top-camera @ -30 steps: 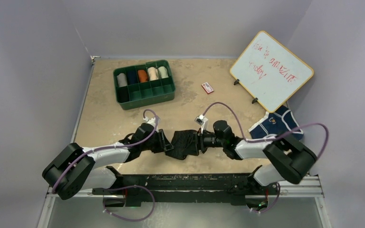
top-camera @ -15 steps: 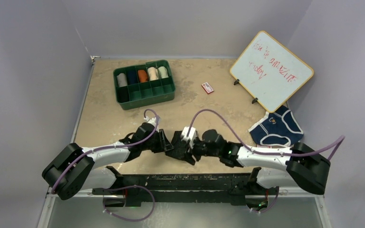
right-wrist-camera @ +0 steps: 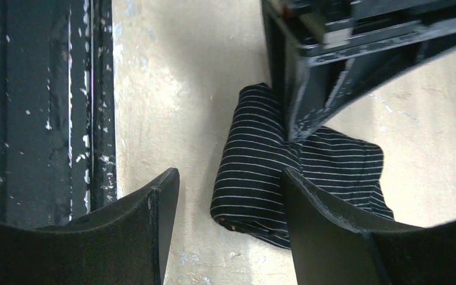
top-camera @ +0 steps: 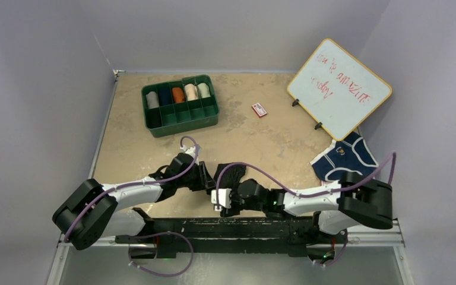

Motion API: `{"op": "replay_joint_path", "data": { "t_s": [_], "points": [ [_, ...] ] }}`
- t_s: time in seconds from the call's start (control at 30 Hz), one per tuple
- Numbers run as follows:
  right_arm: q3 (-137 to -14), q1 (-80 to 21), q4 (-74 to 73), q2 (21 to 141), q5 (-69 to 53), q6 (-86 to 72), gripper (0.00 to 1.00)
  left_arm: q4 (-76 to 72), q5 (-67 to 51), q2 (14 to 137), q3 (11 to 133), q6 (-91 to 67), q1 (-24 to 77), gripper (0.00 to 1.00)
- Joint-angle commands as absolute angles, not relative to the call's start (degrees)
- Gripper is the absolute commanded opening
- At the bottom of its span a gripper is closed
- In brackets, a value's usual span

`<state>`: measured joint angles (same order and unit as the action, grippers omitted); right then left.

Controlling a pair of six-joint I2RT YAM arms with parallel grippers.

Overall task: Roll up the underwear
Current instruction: Roll the underwear to the center of the board.

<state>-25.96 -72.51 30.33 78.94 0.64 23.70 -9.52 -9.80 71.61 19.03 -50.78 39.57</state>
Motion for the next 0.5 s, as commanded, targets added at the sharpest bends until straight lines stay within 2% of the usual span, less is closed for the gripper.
{"op": "replay_joint_path", "data": {
  "t_s": [0.0, 0.3, 0.47],
  "points": [
    [-28.30, -73.66, 34.00, 82.95, 4.04, 29.90, 0.64, -2.42, -8.85, 72.16, 18.76, -47.36, 40.07, 0.27],
    [-25.87, -76.01, 40.31, 87.78, 14.28, 33.93, 0.51, -2.20, -8.89, 71.80, 18.63, -47.07, 40.09, 0.27],
    [-25.31, -76.10, 41.36, 88.81, 17.84, 34.00, 0.55, -2.29, -8.80, 71.73, 18.72, -46.90, 40.05, 0.27]
  ]
}}
